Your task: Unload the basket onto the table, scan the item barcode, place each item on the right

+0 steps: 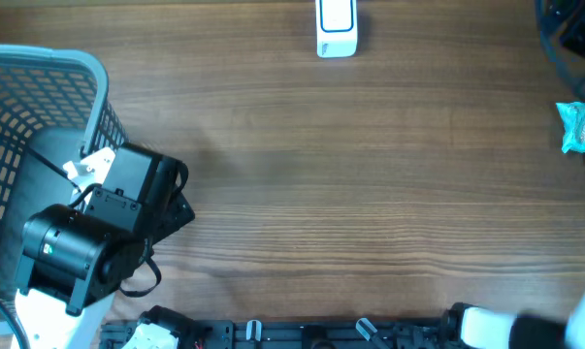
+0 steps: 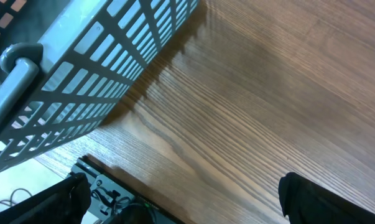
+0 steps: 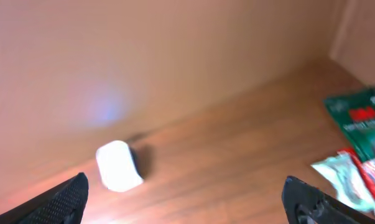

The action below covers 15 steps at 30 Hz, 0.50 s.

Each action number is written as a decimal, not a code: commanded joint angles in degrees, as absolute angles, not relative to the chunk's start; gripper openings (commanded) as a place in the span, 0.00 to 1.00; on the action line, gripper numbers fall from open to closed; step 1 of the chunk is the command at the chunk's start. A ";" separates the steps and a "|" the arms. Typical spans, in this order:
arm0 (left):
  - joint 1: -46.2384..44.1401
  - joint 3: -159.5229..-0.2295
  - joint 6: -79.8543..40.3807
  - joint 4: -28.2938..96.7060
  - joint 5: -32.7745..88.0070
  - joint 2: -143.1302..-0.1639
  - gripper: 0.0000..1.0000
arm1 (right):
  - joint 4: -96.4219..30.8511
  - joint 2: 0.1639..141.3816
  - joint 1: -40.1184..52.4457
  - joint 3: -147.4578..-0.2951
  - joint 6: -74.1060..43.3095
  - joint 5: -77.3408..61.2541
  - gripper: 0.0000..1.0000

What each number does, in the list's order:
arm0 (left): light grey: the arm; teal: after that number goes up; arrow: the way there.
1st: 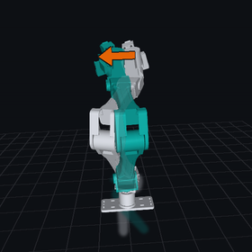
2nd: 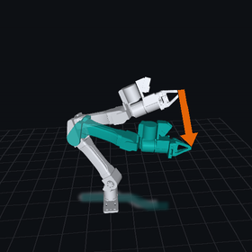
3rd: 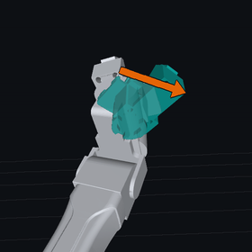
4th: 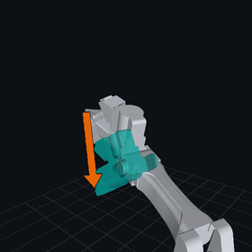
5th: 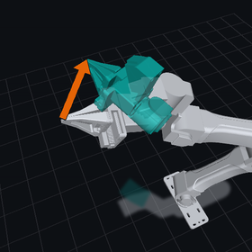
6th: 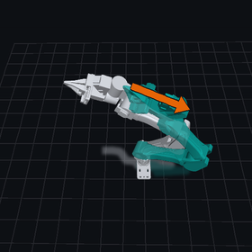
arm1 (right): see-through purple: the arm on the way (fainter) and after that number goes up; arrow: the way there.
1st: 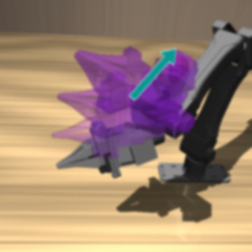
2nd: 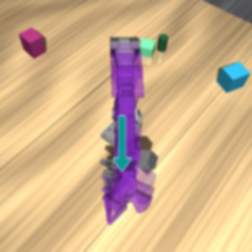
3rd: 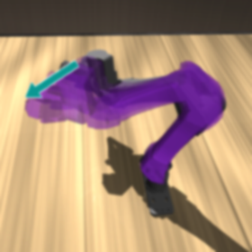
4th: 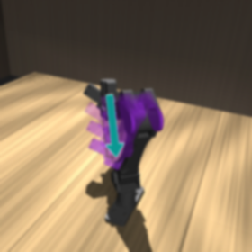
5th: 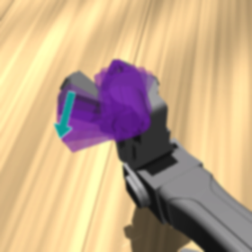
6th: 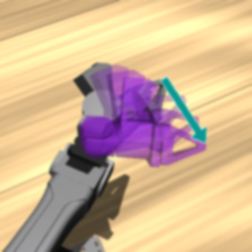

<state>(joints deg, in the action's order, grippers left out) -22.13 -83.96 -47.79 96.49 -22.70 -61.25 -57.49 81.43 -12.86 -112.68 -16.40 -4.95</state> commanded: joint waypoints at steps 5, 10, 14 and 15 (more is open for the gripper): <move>-22.13 -84.12 -47.09 96.49 -23.44 -61.08 1.00 | -57.95 64.23 -11.09 -112.60 -19.94 -5.65 1.00; -22.13 -84.12 -47.09 96.49 -23.46 -61.08 1.00 | -67.29 61.56 -11.09 -112.16 -22.74 -6.07 1.00; -22.13 -84.12 -47.09 96.49 -23.44 -61.08 1.00 | -62.70 56.29 -9.67 -103.26 -23.07 -5.08 1.00; -22.13 -84.12 -47.09 96.49 -23.44 -61.08 1.00 | -59.22 53.28 -7.81 -98.56 -23.11 -3.33 1.00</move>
<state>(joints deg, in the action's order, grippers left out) -22.13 -83.96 -47.79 96.49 -22.68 -61.25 -63.86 58.83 -10.79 -105.95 -22.11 -5.13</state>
